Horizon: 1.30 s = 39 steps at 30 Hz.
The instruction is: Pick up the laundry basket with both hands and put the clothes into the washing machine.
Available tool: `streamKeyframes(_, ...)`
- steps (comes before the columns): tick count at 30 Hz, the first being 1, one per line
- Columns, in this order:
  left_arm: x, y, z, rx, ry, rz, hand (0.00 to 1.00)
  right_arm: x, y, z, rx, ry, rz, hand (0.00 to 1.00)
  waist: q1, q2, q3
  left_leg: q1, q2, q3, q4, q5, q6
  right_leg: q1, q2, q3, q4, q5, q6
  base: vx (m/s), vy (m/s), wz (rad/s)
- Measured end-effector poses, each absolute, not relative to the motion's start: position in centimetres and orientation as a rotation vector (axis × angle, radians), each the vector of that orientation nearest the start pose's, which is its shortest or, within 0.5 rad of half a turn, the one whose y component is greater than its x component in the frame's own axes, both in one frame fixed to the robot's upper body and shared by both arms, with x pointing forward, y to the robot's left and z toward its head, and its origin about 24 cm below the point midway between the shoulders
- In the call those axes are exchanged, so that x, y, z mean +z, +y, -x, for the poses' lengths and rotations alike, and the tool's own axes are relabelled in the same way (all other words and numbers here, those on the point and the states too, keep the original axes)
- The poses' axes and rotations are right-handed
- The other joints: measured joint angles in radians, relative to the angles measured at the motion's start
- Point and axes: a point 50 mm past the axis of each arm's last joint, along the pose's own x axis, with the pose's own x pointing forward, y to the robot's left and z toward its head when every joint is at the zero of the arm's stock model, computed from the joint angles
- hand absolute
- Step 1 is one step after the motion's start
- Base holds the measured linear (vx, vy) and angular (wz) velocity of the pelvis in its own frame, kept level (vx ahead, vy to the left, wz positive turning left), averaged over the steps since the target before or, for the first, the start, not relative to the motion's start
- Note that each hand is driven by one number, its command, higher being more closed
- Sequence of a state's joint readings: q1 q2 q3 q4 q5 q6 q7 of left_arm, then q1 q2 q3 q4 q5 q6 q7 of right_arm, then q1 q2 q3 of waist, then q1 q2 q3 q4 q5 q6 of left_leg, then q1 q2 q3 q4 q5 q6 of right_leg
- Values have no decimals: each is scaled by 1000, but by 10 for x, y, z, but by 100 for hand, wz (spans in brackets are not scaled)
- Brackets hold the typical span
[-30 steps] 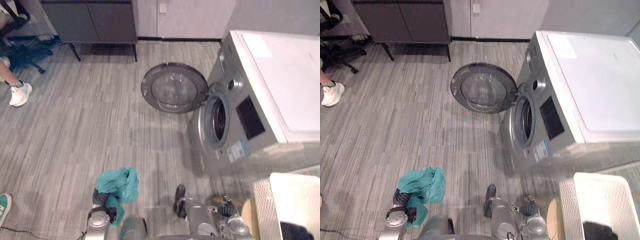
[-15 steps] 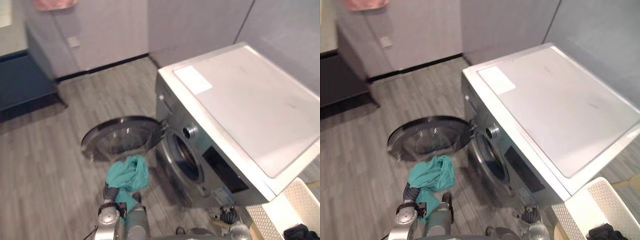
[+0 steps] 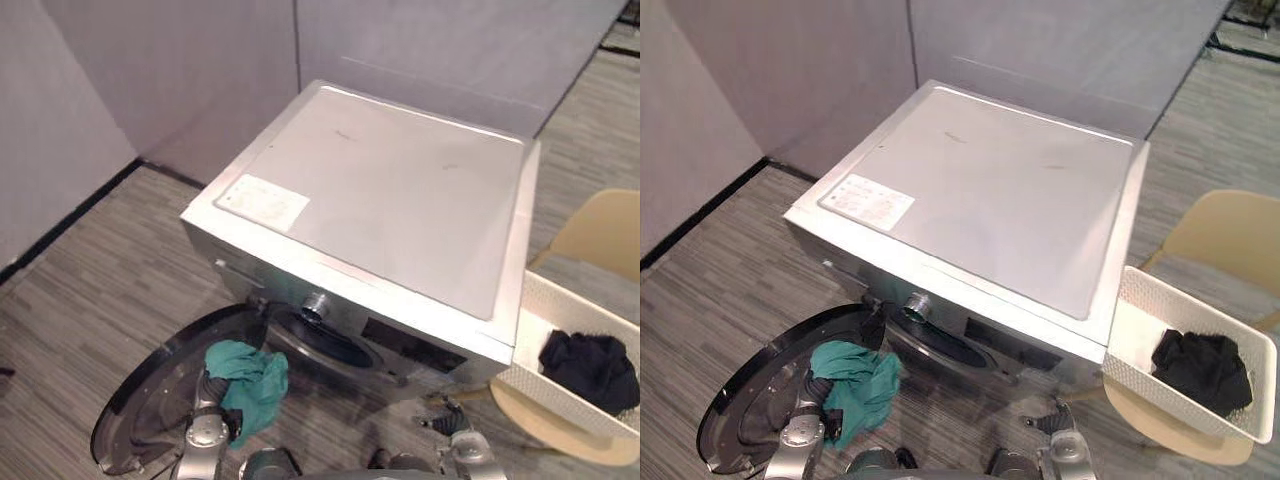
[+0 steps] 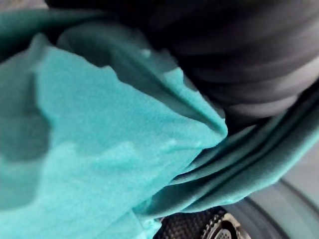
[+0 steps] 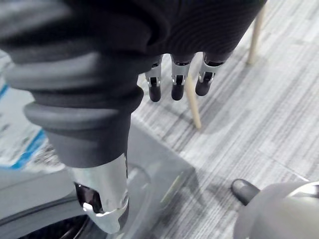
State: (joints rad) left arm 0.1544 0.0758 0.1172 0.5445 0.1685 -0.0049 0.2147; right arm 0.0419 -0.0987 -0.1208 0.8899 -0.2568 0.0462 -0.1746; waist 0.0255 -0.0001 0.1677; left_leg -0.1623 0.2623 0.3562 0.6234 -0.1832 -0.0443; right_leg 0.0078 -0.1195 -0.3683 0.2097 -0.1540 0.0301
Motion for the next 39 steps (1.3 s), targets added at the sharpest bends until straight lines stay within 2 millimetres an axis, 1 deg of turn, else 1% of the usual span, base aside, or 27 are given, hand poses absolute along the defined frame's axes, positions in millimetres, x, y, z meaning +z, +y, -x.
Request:
streamKeyframes(1,-100,209,-159,301,678,-270,100,-137,-220,-139,-227,958,364,0,3,12,9,1,-38,-122,-41,-25,-16,0,3,39,13,0,0,31,88,-106)
streamKeyframes(2,-100,203,-161,273,673,-266,100,-135,-225,-140,-244,952,371,0,-1,27,15,3,-60,-203,-106,-23,-19,-7,11,70,31,0,0,40,123,-101)
streamKeyframes(3,-100,200,-162,262,670,-264,100,-134,-227,-141,-247,949,376,0,-1,36,12,3,-63,-225,-138,-12,-20,-16,17,82,41,0,0,20,125,-88)
streamKeyframes(4,-99,197,-165,244,662,-265,100,-133,-230,-142,-257,945,386,0,-2,51,14,8,-66,-255,-184,-9,-45,-35,32,111,64,-3,5,30,136,-86)
streamKeyframes(5,-97,196,-170,223,645,-281,100,-131,-228,-147,-258,926,384,0,-10,40,20,36,-74,-254,-217,-23,-62,-79,26,150,112,-24,29,17,119,-75)
streamKeyframes(6,-93,194,-177,210,623,-285,100,-131,-225,-148,-256,918,376,0,-12,26,29,31,-79,-237,-220,-27,-59,-106,10,158,146,-31,30,-9,107,-50)
streamKeyframes(8,-74,189,-204,184,517,-293,100,-125,-215,-161,-250,868,353,0,-10,-15,98,-39,-90,-209,-106,-46,-46,-210,-27,187,301,-59,34,-186,92,-27)
streamKeyframes(9,-63,184,-216,176,458,-281,100,-122,-214,-167,-261,844,346,0,-8,-15,125,-102,-73,-199,3,-89,-39,-282,-33,207,400,-81,38,-283,99,-33)
streamKeyframes(10,-58,183,-221,175,433,-279,100,-118,-214,-173,-267,824,347,0,-9,-14,136,-131,-66,-187,49,-113,-33,-317,-36,216,444,-97,37,-322,97,-51)
streamKeyframes(11,-49,178,-230,178,384,-269,100,-109,-213,-187,-282,765,344,0,-9,-13,152,-207,-51,-171,146,-181,-17,-414,-42,247,544,-146,43,-266,60,-54)
streamKeyframes(12,-38,176,-240,180,336,-263,100,-100,-212,-200,-295,714,347,0,-9,-13,173,-272,-35,-154,232,-225,-1,-492,-46,273,624,-187,48,-278,50,-53)
streamKeyframes(13,-32,174,-246,183,310,-261,100,-95,-211,-207,-296,688,346,0,-10,-12,185,-308,-28,-152,275,-242,2,-534,-48,284,665,-194,48,-273,39,-46)
streamKeyframes(15,0,165,-270,191,172,-249,100,-75,-207,-229,-314,583,320,0,-10,-11,227,-450,7,-142,426,-295,19,-696,-45,320,803,-220,39,-296,30,-36)
streamKeyframes(16,9,163,-276,193,131,-245,100,-71,-206,-233,-317,561,316,0,-9,-10,229,-490,18,-143,458,-303,18,-736,-39,326,829,-223,38,-317,7,-30)
streamKeyframes(17,34,157,-288,206,31,-230,100,-62,-203,-242,-327,514,315,0,-9,-12,231,-581,40,-148,524,-316,22,-829,-31,332,882,-228,42,-235,3,-23)
streamKeyframes(19,62,150,-302,220,-79,-215,100,-51,-202,-250,-340,463,307,0,-9,-13,253,-659,54,-165,583,-320,26,-900,-36,331,933,-228,41,-201,4,-9)
streamKeyframes(20,87,144,-311,224,-170,-198,100,-40,-199,-256,-361,410,280,0,-13,-19,274,-712,55,-178,629,-322,28,-951,-42,332,979,-230,31,-153,-13,7)
streamKeyframes(21,96,140,-313,224,-205,-190,100,-37,-199,-258,-366,391,271,0,-15,-19,274,-741,56,-187,648,-323,30,-976,-43,330,998,-232,28,-121,-27,14)
streamKeyframes(23,140,126,-321,222,-370,-155,100,-18,-195,-266,-391,301,234,0,-12,-21,275,-884,56,-234,735,-327,29,-1092,-58,311,1088,-251,20,-110,-58,27)
streamKeyframes(24,147,123,-323,220,-394,-150,100,-15,-195,-267,-393,286,227,0,-12,-22,276,-912,53,-245,754,-327,28,-1115,-60,309,1107,-257,18,-106,-95,32)
streamKeyframes(27,185,109,-328,219,-527,-146,100,3,-196,-274,-425,192,211,0,-12,-42,285,-1042,43,-296,863,-333,18,-1225,-81,301,1236,-294,9,-60,-100,28)
streamKeyframes(30,232,100,-331,217,-688,-184,100,21,-202,-277,-461,98,200,0,-16,-59,292,-1156,33,-332,933,-333,17,-1324,-94,293,1318,-317,2,-48,-105,20)
streamKeyframes(32,267,100,-332,248,-810,-272,100,33,-202,-279,-465,34,175,0,-25,-73,300,-1217,32,-350,976,-334,14,-1380,-96,291,1367,-325,-11,-29,-84,5)
streamKeyframes(33,275,100,-332,259,-840,-293,100,36,-202,-280,-467,20,172,0,-30,-74,299,-1234,32,-357,985,-334,14,-1394,-96,289,1376,-326,-13,-15,-70,4)
streamKeyframes(36,316,106,-337,368,-950,-444,100,55,-200,-285,-480,-77,151,0,-55,-94,300,-1322,33,-380,1035,-332,10,-1475,-92,286,1426,-330,-20,-2,-60,-1)
streamKeyframes(38,326,112,-343,418,-953,-516,100,60,-199,-286,-484,-110,137,0,-63,-102,301,-1353,34,-389,1056,-333,9,-1503,-92,285,1447,-335,-22,16,-44,-3)
streamKeyframes(39,330,118,-351,458,-930,-579,0,65,-198,-286,-487,-140,128,0,-69,-105,302,-1382,35,-405,1078,-335,5,-1525,-91,278,1465,-337,-26,27,-38,-5)
